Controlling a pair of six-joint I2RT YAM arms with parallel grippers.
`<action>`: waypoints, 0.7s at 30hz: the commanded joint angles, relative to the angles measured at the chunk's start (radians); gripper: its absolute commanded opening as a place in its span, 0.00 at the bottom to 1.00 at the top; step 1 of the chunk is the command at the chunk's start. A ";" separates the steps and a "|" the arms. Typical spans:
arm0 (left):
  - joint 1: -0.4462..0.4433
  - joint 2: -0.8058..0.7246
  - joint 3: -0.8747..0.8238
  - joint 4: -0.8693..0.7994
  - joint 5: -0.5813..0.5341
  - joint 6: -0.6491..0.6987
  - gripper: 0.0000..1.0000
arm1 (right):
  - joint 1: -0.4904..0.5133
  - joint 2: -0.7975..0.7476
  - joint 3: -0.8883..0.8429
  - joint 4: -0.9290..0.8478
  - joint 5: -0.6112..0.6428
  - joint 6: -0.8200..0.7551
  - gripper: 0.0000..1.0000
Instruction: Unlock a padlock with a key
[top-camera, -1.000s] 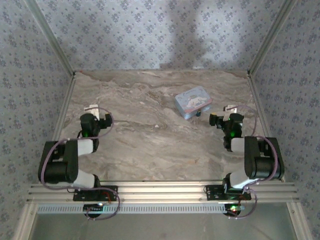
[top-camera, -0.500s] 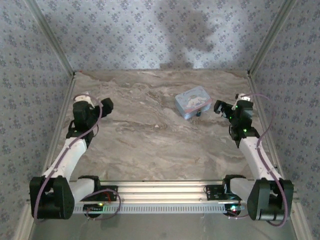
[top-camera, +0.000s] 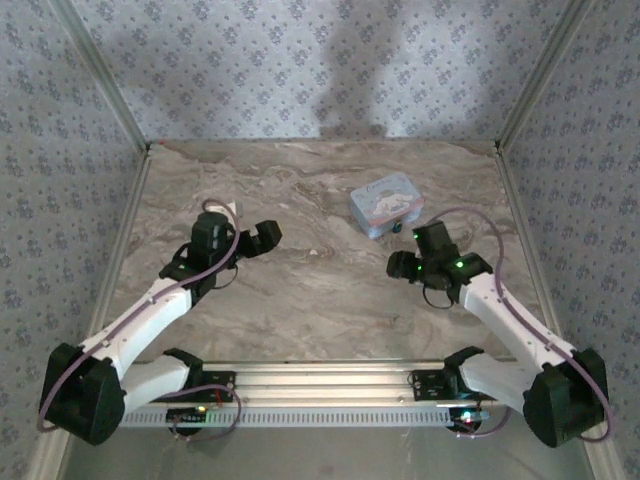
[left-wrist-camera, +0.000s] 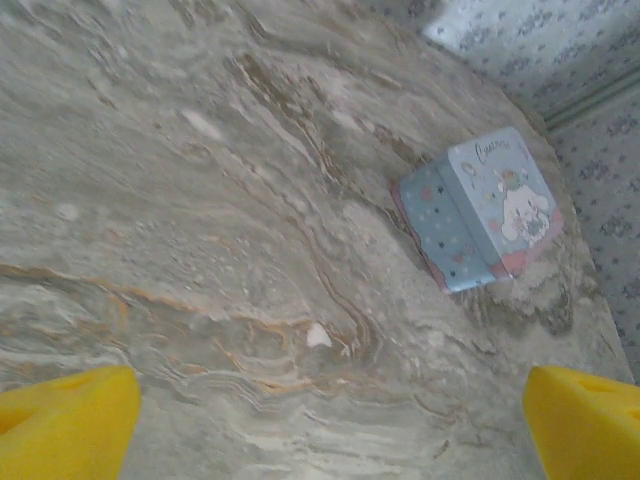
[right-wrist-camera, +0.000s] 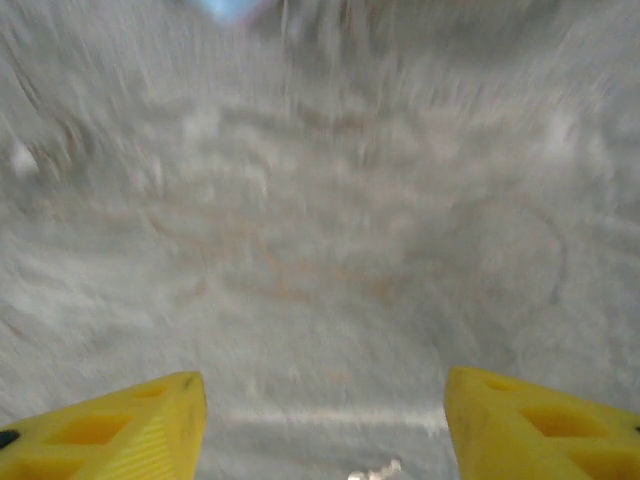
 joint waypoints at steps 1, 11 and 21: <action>-0.033 0.055 0.031 0.040 0.019 -0.040 0.98 | 0.069 0.069 0.016 -0.163 0.039 0.037 0.58; -0.102 0.147 0.075 0.084 0.023 -0.052 0.98 | 0.197 0.247 0.040 -0.171 0.060 0.052 0.47; -0.110 0.160 0.085 0.077 0.005 -0.050 0.98 | 0.231 0.331 0.056 -0.153 0.040 0.050 0.32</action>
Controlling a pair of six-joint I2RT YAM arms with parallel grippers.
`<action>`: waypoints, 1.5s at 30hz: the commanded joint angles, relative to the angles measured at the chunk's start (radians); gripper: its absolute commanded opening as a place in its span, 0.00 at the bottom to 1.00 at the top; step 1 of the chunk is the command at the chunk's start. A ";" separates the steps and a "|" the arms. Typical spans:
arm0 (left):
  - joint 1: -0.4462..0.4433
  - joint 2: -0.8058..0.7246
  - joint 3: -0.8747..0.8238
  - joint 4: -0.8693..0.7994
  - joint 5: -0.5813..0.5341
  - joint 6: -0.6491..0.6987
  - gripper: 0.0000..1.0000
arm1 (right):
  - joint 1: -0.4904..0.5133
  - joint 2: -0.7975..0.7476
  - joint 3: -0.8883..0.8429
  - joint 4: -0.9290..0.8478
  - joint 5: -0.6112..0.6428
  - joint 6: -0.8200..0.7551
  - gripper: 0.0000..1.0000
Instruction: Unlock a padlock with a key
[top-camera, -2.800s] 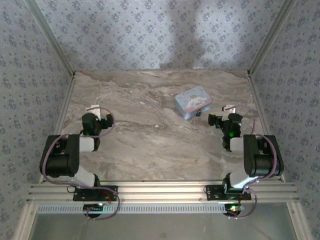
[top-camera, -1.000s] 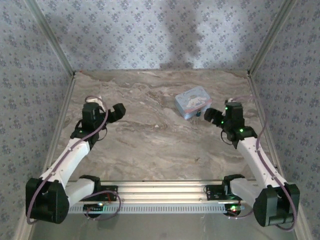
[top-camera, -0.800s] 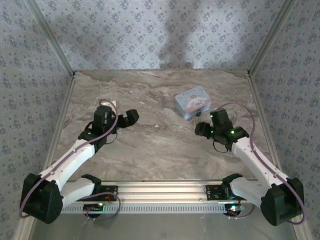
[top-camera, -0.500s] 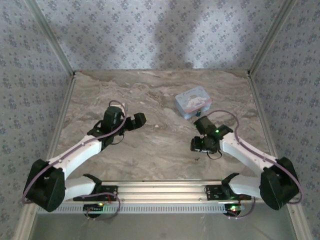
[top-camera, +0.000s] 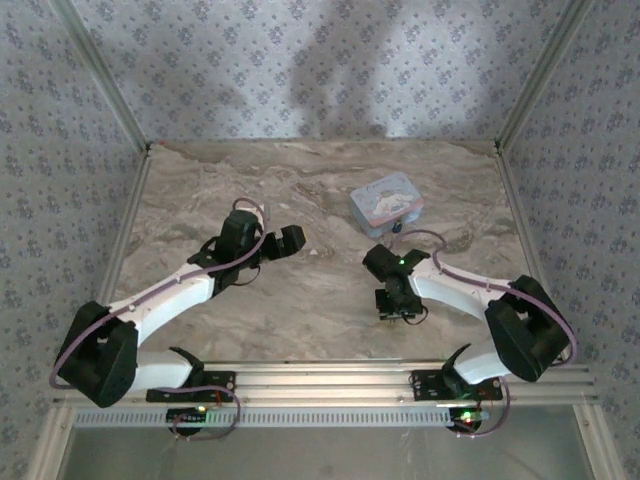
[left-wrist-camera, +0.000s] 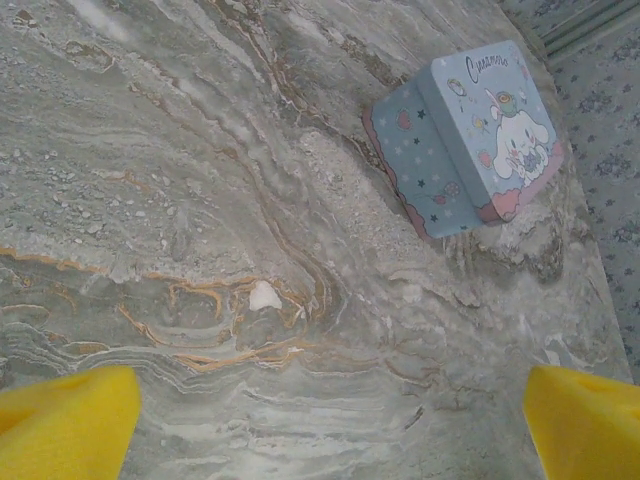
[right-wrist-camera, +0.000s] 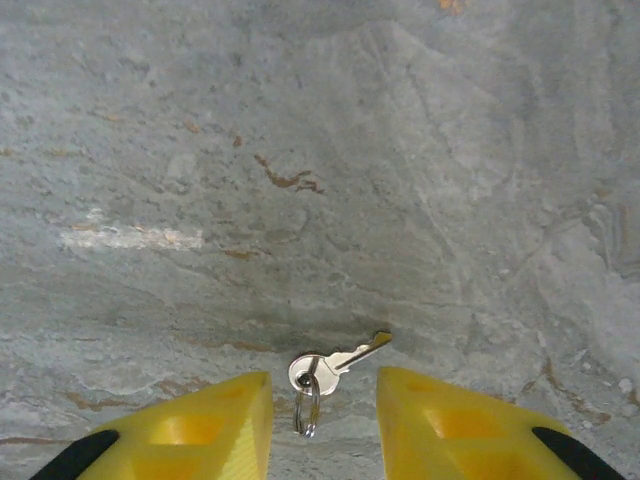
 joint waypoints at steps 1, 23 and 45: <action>-0.007 0.007 0.032 0.019 -0.004 -0.005 0.98 | 0.013 0.018 0.029 -0.021 -0.007 0.019 0.32; -0.008 0.009 0.045 -0.009 -0.021 -0.002 0.98 | 0.033 0.061 0.011 -0.014 -0.020 0.035 0.19; -0.003 -0.044 0.039 -0.060 -0.073 0.014 0.98 | 0.046 0.031 0.021 -0.019 0.044 0.001 0.00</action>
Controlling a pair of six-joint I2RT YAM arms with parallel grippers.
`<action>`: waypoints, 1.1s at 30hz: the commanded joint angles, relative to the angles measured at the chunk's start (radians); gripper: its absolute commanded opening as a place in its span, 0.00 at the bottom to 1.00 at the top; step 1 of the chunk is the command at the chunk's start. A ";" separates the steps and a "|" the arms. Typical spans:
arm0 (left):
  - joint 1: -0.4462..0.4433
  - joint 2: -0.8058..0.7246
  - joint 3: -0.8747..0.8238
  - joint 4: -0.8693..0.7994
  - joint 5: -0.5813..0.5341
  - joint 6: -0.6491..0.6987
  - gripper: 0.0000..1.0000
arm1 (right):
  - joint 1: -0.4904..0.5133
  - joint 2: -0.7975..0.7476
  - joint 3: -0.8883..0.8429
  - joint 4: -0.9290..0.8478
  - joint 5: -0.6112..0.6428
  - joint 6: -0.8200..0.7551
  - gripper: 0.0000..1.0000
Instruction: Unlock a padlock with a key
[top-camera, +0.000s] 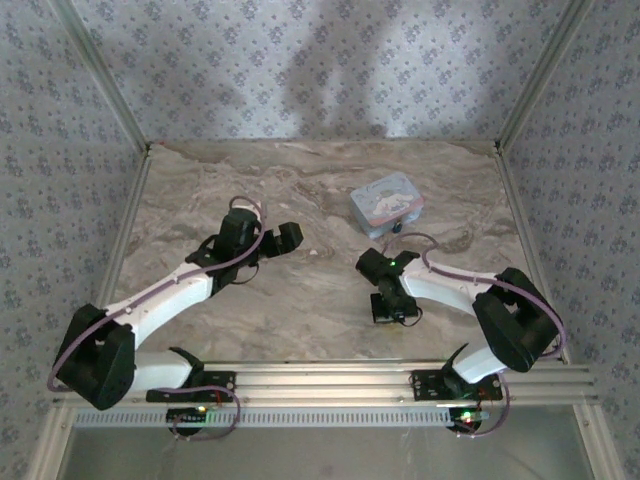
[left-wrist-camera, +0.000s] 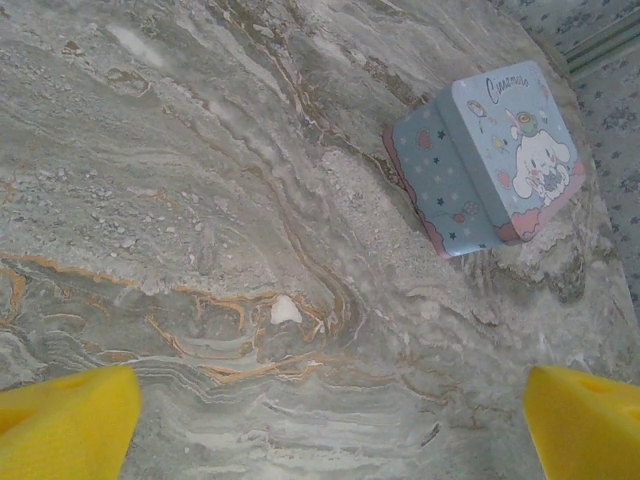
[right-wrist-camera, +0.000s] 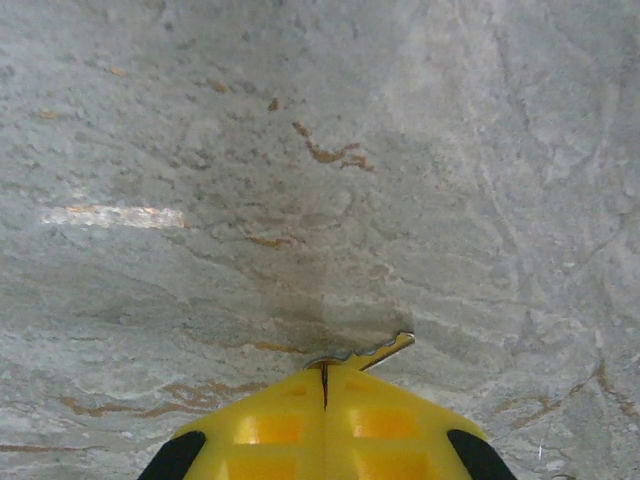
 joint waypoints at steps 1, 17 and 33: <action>-0.002 -0.020 0.017 -0.012 -0.008 0.006 0.98 | 0.005 -0.036 0.012 -0.021 0.058 -0.018 0.00; 0.054 -0.061 0.035 -0.025 0.112 -0.046 0.98 | 0.048 -0.261 0.111 0.082 0.230 -0.284 0.00; 0.056 -0.140 0.130 -0.117 0.221 0.038 0.92 | 0.098 -0.332 0.109 0.555 0.258 -1.009 0.00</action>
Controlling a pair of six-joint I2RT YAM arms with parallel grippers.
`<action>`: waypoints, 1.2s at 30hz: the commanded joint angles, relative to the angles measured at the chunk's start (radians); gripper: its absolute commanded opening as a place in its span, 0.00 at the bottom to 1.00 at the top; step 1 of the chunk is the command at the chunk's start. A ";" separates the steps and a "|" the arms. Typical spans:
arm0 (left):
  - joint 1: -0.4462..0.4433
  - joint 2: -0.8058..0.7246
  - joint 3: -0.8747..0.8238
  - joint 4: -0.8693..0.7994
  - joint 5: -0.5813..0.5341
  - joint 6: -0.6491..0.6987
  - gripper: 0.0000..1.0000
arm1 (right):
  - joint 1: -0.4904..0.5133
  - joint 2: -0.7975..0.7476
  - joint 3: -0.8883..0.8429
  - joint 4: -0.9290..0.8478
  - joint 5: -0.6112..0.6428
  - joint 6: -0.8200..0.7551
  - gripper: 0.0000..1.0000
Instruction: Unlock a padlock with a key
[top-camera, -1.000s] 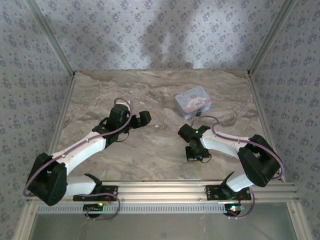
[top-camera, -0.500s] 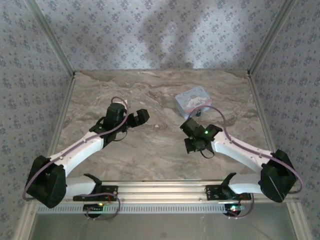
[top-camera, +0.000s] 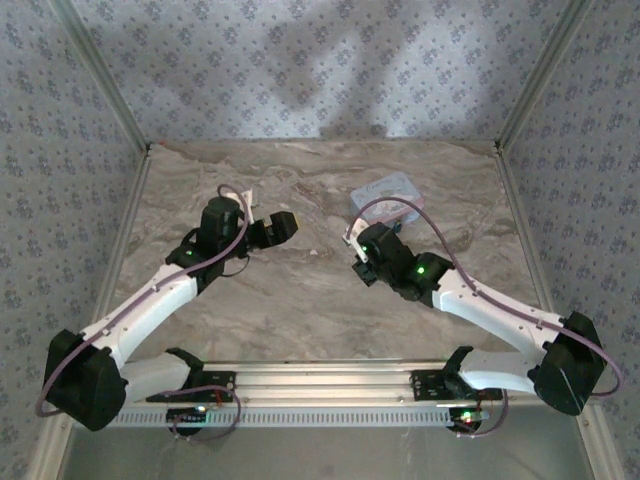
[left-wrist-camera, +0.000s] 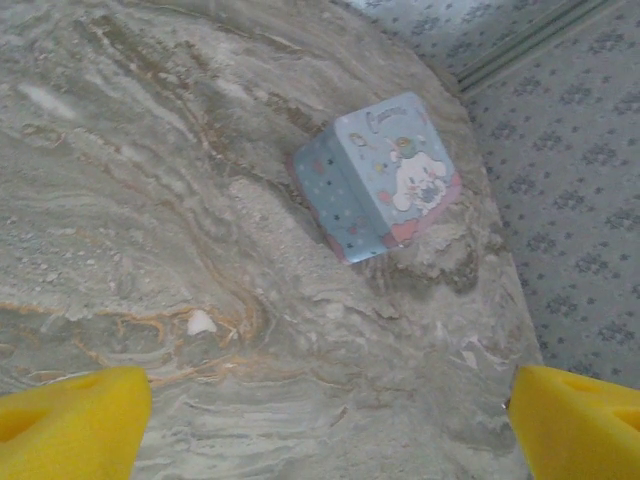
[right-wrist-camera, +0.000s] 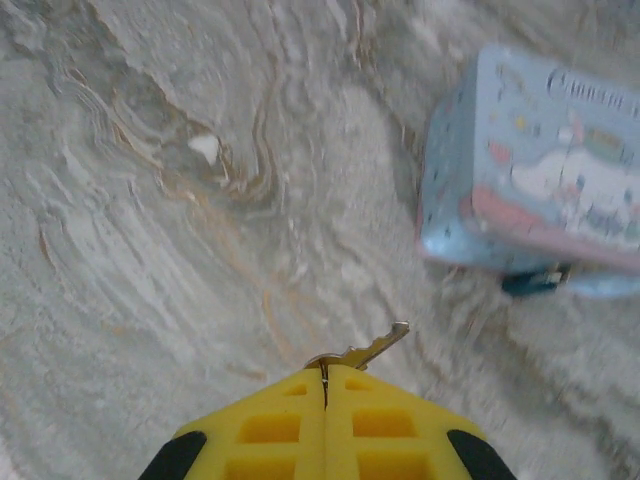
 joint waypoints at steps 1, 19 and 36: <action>0.000 -0.030 0.047 -0.024 0.052 0.019 0.91 | 0.008 -0.032 -0.003 0.153 -0.044 -0.244 0.00; -0.098 -0.018 0.116 0.056 0.129 -0.106 0.76 | 0.011 -0.095 -0.080 0.456 -0.307 -0.799 0.00; -0.171 0.073 0.149 0.118 0.155 -0.081 0.44 | 0.040 -0.070 -0.053 0.435 -0.311 -0.739 0.00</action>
